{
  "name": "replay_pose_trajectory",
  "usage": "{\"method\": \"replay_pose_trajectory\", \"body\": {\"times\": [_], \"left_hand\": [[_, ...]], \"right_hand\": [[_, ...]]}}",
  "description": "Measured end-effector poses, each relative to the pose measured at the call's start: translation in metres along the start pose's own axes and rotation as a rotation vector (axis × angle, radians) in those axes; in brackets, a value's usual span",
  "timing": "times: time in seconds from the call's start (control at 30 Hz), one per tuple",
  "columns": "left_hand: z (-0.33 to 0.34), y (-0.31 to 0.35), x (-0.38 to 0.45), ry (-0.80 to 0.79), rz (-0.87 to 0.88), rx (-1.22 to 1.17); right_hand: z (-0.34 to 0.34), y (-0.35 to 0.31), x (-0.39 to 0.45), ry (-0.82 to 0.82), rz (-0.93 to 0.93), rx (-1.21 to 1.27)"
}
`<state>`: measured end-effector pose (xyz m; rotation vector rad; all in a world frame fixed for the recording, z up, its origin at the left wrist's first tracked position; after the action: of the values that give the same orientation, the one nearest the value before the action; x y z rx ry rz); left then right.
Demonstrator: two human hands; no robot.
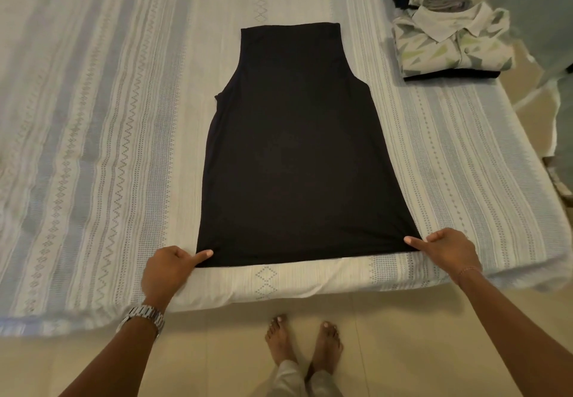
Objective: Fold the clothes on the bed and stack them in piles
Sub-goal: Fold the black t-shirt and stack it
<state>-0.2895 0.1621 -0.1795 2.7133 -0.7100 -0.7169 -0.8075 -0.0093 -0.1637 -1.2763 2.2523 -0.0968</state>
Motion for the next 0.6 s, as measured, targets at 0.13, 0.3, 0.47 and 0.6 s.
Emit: {"method": "replay_pose_trajectory", "body": {"times": [0.13, 0.3, 0.47, 0.6], "left_hand": [[-0.019, 0.031, 0.018, 0.121, 0.08, 0.037], [-0.023, 0.104, 0.049, 0.132, 0.206, 0.0], [-0.007, 0.21, 0.066, 0.035, 0.427, -0.042], [0.027, 0.293, 0.066, -0.089, 0.604, -0.052]], "right_hand": [[-0.003, -0.029, -0.003, 0.056, -0.047, -0.049], [-0.009, -0.085, 0.013, 0.074, -0.117, 0.045], [-0.014, -0.142, 0.047, 0.072, -0.185, 0.236], [-0.017, -0.185, 0.09, 0.047, -0.244, 0.289]]}}
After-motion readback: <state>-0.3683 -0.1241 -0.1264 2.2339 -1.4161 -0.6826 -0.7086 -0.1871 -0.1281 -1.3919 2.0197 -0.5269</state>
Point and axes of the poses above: each hand's wrist, its own x-axis towards the middle knuckle, its own z-axis out of the palm, y = z × x, the point moved 2 cm from there along x, towards the middle knuckle, and after that the axes turned 8 degrees about y, right-handed, at the moved point
